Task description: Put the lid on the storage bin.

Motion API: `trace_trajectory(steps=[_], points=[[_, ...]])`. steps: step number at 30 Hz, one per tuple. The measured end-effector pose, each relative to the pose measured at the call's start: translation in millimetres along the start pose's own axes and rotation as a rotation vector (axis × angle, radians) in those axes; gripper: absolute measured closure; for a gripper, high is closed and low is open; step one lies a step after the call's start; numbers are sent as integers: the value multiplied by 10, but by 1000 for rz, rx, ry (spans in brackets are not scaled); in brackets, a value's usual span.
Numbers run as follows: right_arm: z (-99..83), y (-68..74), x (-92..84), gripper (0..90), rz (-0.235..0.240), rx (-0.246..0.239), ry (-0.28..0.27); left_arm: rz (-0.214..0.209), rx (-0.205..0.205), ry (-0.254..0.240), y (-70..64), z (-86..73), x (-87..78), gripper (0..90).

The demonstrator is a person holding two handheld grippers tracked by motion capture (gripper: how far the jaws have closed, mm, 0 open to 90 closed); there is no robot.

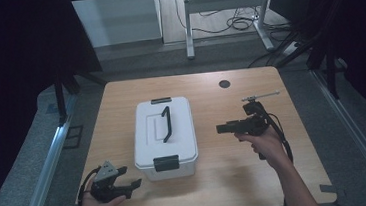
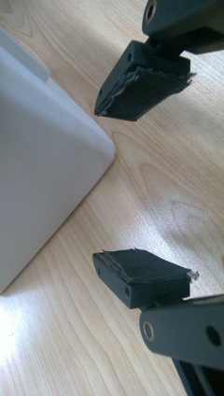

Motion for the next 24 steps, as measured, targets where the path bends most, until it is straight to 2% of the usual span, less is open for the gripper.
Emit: trace_trajectory(steps=[11,15,24], points=[[-559,-355,-27,354,-55,12,-53,1,8,8,-38,-4,27,254],[-721,-379,40,347,-68,-6,-57,2,11,8,-50,1,23,254],[-820,-352,60,346,-64,-3,-98,5,7,7,-46,-3,12,254]])
Point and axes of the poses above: each handheld gripper's, and its own axes: x roughly forward along the jaws, z roughly out of its top, y roughly to its left, the point moved 9 cm from there along x, roughly forward along the jaws, and after that the axes turned 9 degrees about -x, right-handed, at the moved point
